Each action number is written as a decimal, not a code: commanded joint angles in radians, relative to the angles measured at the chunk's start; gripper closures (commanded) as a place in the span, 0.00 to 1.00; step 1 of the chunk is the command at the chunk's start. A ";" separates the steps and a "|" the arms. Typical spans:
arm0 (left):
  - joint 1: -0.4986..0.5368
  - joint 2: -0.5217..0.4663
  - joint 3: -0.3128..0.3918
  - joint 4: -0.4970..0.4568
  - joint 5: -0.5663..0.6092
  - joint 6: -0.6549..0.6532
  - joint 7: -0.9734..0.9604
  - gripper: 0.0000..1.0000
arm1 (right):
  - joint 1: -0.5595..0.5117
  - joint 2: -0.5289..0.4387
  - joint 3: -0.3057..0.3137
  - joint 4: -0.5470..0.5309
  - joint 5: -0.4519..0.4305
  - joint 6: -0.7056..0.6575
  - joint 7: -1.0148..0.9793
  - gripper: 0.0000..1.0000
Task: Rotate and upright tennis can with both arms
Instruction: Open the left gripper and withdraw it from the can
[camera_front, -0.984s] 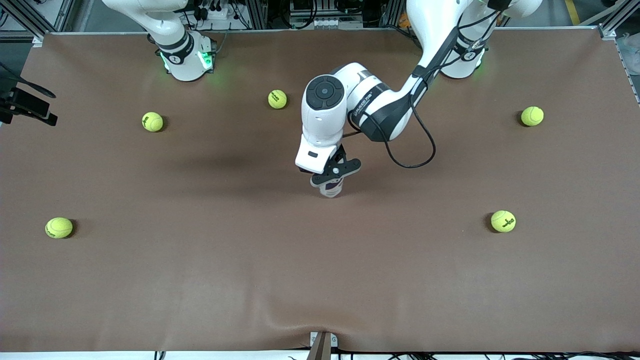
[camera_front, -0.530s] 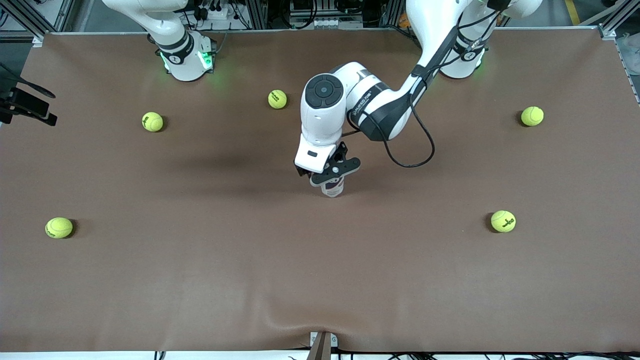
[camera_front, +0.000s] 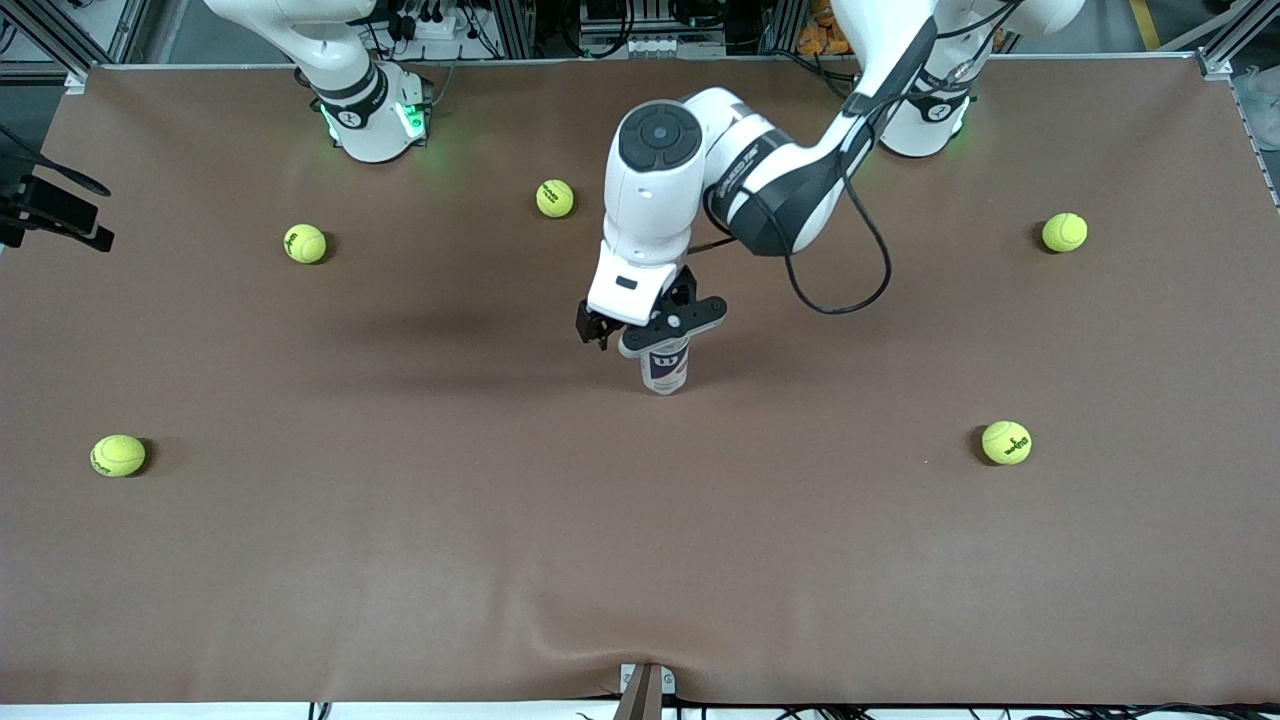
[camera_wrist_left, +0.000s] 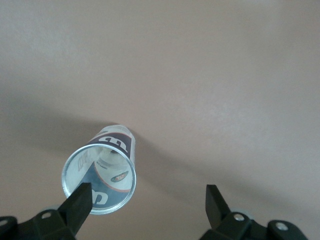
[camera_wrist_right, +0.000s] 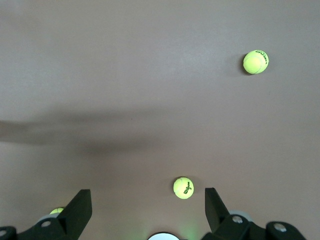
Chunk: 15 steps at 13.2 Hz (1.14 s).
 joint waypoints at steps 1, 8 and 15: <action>0.064 -0.062 -0.006 -0.012 0.016 -0.047 0.043 0.00 | -0.019 0.003 0.012 0.013 0.006 -0.007 -0.007 0.00; 0.251 -0.094 -0.014 -0.016 0.010 -0.066 0.361 0.00 | -0.019 0.003 0.013 0.013 0.009 -0.005 -0.004 0.00; 0.590 -0.156 -0.170 -0.036 0.010 -0.182 0.640 0.00 | -0.019 0.003 0.012 0.013 0.009 -0.008 -0.004 0.00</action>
